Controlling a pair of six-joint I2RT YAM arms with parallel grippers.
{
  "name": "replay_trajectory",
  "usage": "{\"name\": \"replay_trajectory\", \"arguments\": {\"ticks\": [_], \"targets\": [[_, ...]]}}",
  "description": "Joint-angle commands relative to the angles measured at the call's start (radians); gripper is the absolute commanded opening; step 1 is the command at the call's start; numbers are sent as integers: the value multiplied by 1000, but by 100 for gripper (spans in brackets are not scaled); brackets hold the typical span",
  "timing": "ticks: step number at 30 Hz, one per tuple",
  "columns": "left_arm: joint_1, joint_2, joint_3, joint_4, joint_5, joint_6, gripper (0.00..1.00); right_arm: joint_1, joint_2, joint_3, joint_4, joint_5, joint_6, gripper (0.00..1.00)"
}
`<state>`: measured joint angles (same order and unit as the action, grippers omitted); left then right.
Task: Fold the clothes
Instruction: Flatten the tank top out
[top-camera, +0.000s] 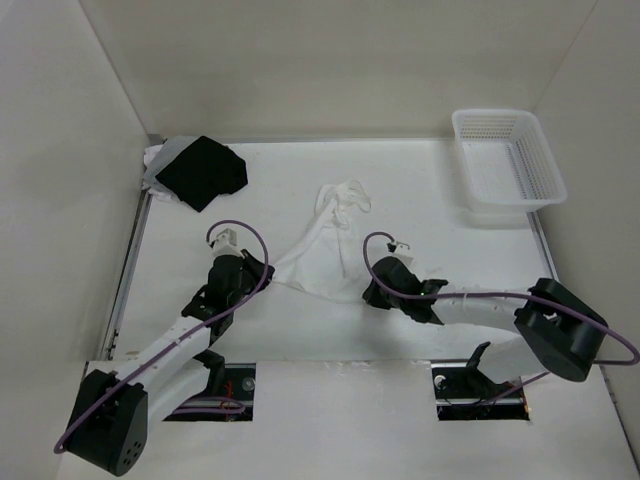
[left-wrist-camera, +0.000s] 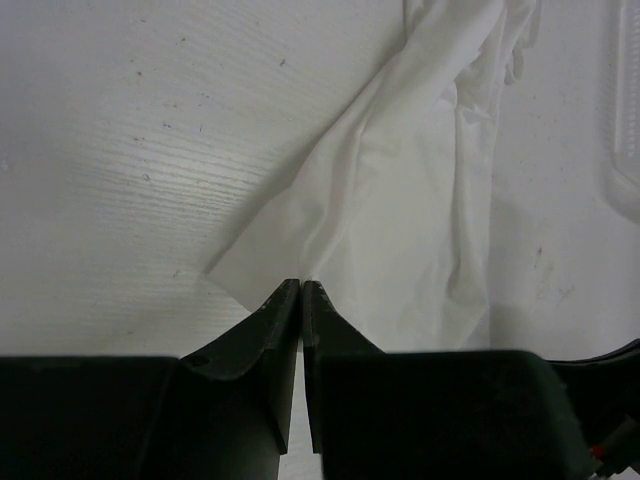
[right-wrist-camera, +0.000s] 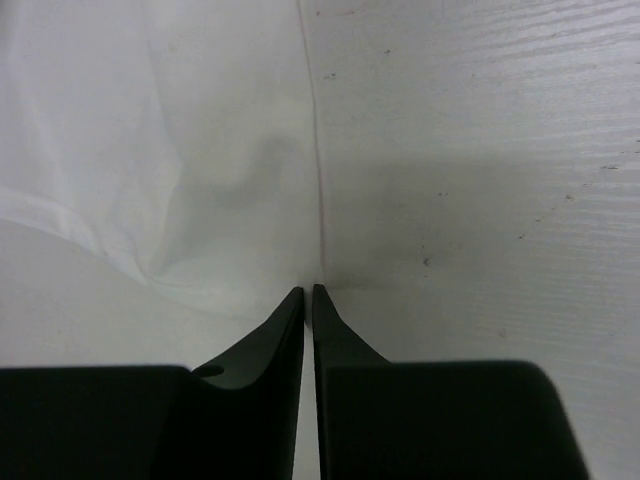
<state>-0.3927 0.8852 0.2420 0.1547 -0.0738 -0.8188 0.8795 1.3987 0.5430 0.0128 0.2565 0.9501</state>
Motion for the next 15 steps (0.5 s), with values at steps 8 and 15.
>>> {"name": "replay_trajectory", "arguments": {"ticks": [8,15], "targets": [[54,-235,239,-130,31,-45,5,54,-577,67,-249,240,-46,5],[64,-331,558,-193,-6,-121,5,117,-788,420,-450,372,-247,4]]}}
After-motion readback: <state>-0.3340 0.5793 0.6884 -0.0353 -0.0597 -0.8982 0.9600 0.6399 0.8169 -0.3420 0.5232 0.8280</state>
